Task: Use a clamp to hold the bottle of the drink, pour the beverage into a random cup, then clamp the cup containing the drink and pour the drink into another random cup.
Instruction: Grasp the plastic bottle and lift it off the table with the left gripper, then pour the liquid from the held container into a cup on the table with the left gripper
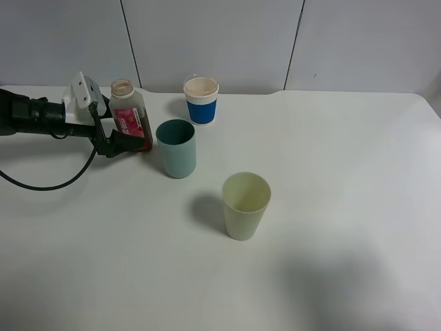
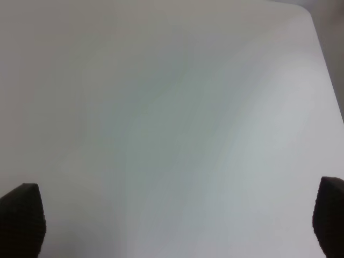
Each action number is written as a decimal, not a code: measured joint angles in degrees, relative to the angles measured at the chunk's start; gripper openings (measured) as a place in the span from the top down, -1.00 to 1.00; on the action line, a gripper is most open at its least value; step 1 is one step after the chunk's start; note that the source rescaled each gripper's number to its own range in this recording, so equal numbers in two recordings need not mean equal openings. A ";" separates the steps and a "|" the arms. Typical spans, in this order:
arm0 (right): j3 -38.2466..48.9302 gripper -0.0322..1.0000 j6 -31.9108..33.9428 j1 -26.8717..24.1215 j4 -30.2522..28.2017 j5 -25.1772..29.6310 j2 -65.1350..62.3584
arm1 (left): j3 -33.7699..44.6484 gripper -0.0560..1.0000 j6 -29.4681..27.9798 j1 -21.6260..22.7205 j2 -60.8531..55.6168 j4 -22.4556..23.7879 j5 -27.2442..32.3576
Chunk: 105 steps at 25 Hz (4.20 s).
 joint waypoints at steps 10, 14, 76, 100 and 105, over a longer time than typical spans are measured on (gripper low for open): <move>0.00 -1.00 0.00 0.00 0.00 0.00 0.00 | -0.36 0.86 -3.43 0.00 0.00 0.07 -0.03; 0.00 -1.00 0.00 0.00 0.00 0.00 0.00 | -0.36 0.86 -3.62 0.00 0.00 0.12 -0.09; 0.00 -1.00 0.00 0.00 0.00 0.00 0.00 | 30.17 0.86 -14.17 -25.99 -57.93 -6.21 -53.00; 0.00 -1.00 0.00 0.00 0.00 0.00 0.00 | 30.56 0.86 -31.29 -67.92 -53.80 -8.00 -100.91; 0.00 -1.00 0.00 0.00 0.00 0.00 0.00 | 30.50 0.86 -32.60 -70.09 -50.70 -8.06 -101.37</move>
